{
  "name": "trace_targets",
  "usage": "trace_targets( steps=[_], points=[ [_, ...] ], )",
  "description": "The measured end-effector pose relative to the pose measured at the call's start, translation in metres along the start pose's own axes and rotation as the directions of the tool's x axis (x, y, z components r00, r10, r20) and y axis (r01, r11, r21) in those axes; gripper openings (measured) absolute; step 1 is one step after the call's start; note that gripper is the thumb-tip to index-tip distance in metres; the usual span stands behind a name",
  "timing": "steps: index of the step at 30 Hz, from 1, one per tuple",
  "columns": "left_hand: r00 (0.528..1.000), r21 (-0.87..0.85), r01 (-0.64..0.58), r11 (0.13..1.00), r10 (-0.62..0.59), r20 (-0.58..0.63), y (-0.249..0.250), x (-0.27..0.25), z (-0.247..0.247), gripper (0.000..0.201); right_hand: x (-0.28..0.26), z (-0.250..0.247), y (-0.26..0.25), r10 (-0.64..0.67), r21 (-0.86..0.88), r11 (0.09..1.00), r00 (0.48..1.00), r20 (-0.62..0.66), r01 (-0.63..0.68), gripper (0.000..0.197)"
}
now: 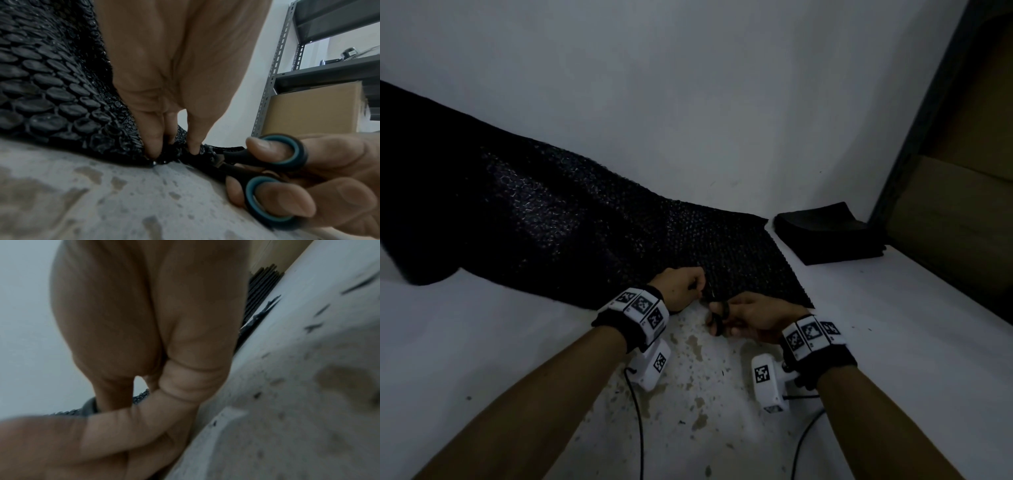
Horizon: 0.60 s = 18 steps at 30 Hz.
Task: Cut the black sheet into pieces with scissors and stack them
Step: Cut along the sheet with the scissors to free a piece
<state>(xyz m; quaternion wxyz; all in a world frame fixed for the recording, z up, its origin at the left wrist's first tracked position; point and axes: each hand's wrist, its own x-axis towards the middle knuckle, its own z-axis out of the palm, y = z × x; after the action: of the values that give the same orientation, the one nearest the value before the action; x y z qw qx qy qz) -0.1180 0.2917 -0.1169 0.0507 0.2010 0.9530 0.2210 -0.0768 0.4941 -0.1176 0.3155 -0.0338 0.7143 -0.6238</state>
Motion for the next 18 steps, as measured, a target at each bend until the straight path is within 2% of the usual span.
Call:
trace_targets(
  steps=[6,13,18],
  points=[
    [1.0,0.002,-0.01,1.0,0.009,0.03,0.003,-0.002,-0.004,0.022,0.001,0.003,0.003,-0.026,-0.029,0.999,0.999,-0.033,0.025,0.036],
    [0.999,-0.011,-0.011,1.0,0.011,0.032,0.004,-0.006,-0.005,0.024,0.001,0.005,-0.003,0.022,-0.042,0.999,0.999,-0.041,-0.024,0.052],
    [0.999,-0.015,-0.011,1.0,0.011,0.036,0.003,-0.01,-0.005,0.026,0.003,0.004,-0.009,0.058,-0.045,0.997,0.998,-0.027,-0.059,0.051]
  ],
)
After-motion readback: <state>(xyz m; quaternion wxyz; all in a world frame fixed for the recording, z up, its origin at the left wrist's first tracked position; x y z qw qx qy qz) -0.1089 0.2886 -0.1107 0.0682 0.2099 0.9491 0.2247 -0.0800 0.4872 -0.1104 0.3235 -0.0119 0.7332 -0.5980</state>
